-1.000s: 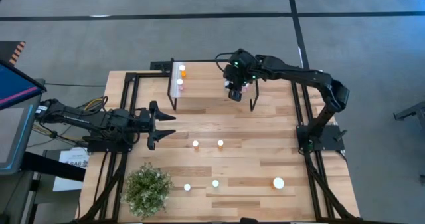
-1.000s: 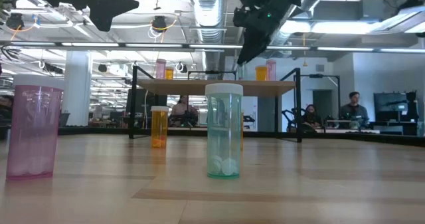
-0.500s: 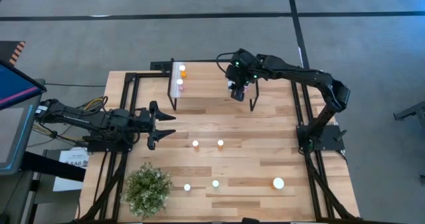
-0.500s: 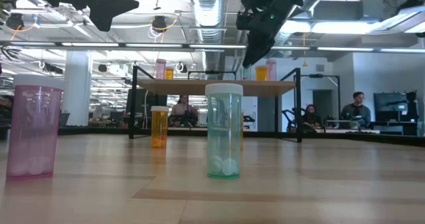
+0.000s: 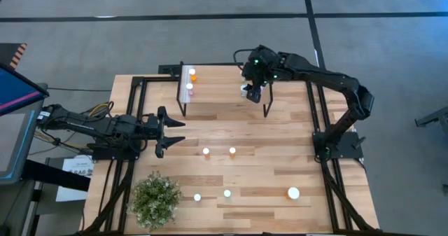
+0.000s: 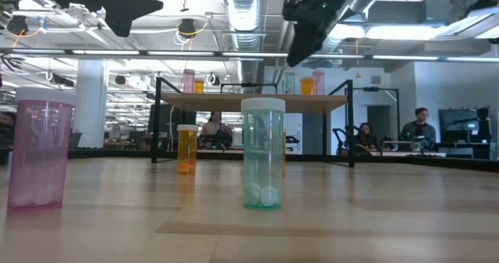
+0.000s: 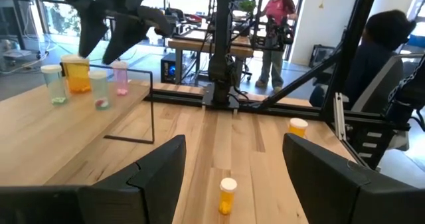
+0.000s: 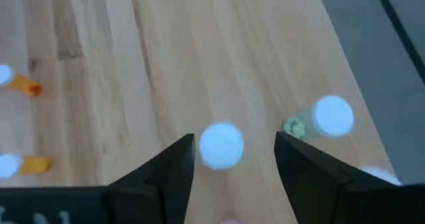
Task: Pick and place medicine bottles onto shelf by color
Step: Put the left small orange pill bottle on the shelf, then put the small orange pill bottle on the shelf
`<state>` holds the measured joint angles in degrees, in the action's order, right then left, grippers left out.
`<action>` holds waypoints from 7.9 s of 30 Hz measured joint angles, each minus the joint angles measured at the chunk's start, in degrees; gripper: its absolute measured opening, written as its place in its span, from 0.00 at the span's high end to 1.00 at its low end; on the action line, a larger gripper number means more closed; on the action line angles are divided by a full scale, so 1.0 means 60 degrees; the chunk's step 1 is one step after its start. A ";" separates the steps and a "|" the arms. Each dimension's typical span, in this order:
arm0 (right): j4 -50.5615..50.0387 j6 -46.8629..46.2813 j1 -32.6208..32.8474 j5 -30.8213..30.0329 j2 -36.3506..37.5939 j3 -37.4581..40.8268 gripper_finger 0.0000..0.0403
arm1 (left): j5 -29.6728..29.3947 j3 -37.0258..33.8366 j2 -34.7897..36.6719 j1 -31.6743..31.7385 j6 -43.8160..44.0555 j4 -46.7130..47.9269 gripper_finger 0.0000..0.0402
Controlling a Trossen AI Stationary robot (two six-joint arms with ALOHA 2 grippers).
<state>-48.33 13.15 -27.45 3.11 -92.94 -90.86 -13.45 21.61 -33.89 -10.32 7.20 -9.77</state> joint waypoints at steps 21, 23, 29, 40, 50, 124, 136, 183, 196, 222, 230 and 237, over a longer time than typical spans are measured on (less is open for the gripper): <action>-0.0982 -0.2233 0.3601 -0.0069 0.3194 0.1967 0.45 | 0.0021 0.0000 0.0000 0.0002 0.0171 0.0312 0.40; -0.0801 -0.2761 0.4206 -0.0073 0.3636 0.2793 0.45 | 0.0018 0.0000 0.0004 0.0002 0.0180 0.0292 0.40; -0.0843 -0.5008 0.6274 -0.0551 0.4173 0.4475 0.46 | 0.0008 0.0000 0.0000 0.0002 0.0182 0.0232 0.40; -0.0844 -0.7225 0.8888 -0.2824 0.3544 0.4760 0.46 | -0.0002 0.0000 0.0002 0.0002 0.0262 0.0176 0.40; 0.0924 -0.5515 0.7954 -0.3789 0.2230 0.4756 0.46 | 0.0456 0.0001 -0.1242 0.0000 0.0520 0.0244 0.40; 0.2469 -0.4720 0.7943 -0.3530 0.2456 0.5015 0.46 | 0.0276 0.4568 -0.6214 0.1026 0.0544 0.4372 0.74; 0.2637 -0.4679 0.7943 -0.3534 0.2454 0.5015 0.46 | -0.0736 0.8516 -0.6075 0.3444 -0.0361 0.7316 0.73; 0.2925 -0.4445 0.7612 -0.3519 0.2454 0.5015 0.46 | 0.1692 0.8720 -0.9463 0.7784 -0.1435 0.5704 0.68; 0.2921 -0.4447 0.7612 -0.3516 0.2454 0.5015 0.46 | 0.1777 0.8699 -0.9140 0.7780 -0.1340 0.5892 0.52; 0.3824 -0.4177 0.7898 -0.3519 0.2457 0.5207 0.46 | 0.1629 0.6968 -0.4549 0.5168 -0.1661 0.5270 0.49; 0.7022 -0.3939 0.8001 -0.3235 0.2455 0.6958 0.46 | 0.0983 0.4270 -0.2131 0.2744 -0.1152 0.3079 0.49; 0.8854 -0.4097 0.7888 -0.3235 0.2391 0.7907 0.46 | -0.0326 0.2674 -0.1272 0.0832 -0.1096 0.1965 0.49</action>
<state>4.79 -11.43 19.88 -16.29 -78.59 -43.42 -15.41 37.65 -41.52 -5.33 0.63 2.02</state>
